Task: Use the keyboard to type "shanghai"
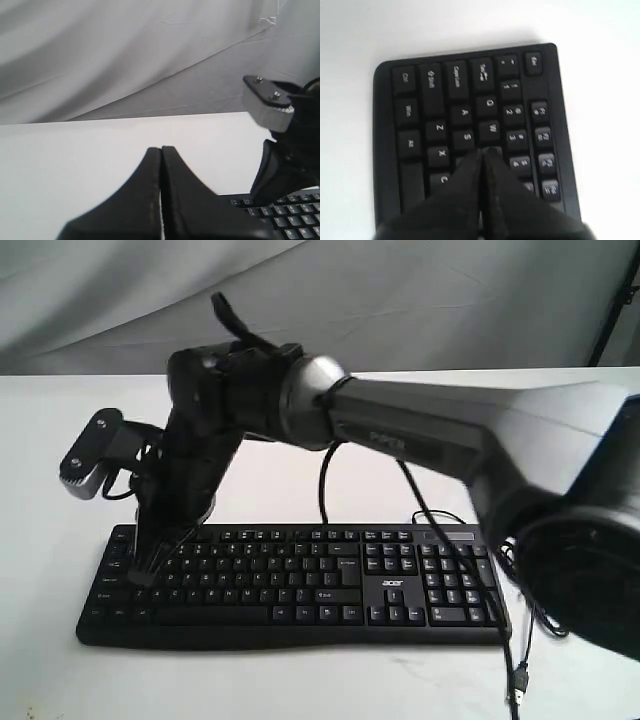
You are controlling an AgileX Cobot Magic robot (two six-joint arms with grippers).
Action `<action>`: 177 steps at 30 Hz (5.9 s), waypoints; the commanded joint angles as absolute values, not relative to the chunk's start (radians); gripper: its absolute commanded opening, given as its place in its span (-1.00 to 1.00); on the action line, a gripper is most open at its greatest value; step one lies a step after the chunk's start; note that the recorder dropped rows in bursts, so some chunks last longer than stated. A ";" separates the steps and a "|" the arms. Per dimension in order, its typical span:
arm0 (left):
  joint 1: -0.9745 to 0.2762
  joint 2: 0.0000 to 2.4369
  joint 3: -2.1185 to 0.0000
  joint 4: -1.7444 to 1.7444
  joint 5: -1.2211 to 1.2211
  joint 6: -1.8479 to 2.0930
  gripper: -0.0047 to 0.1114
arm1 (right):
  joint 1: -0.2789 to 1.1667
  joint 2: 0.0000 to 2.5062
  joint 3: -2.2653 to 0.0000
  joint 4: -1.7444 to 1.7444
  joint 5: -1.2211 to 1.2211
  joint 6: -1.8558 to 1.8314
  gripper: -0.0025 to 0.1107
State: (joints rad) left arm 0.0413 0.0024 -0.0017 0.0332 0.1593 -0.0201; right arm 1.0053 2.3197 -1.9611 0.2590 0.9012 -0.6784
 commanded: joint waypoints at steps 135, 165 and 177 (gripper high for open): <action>0.035 0.000 0.000 0.033 0.153 -0.023 -0.92 | 0.985 2.121 -1.403 0.286 0.500 -0.598 -0.96; 0.035 0.000 0.000 0.033 0.153 -0.023 -0.92 | 0.987 2.101 -1.437 0.275 0.470 -0.598 -0.96; 0.035 0.000 0.000 0.033 0.153 -0.023 -0.92 | 0.989 2.188 -1.542 0.330 0.538 -0.660 -0.96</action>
State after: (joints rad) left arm 0.0413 0.0024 -0.0017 0.0332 0.1593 -0.0201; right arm 0.9881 2.1802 -1.5351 0.2964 0.5264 -0.6267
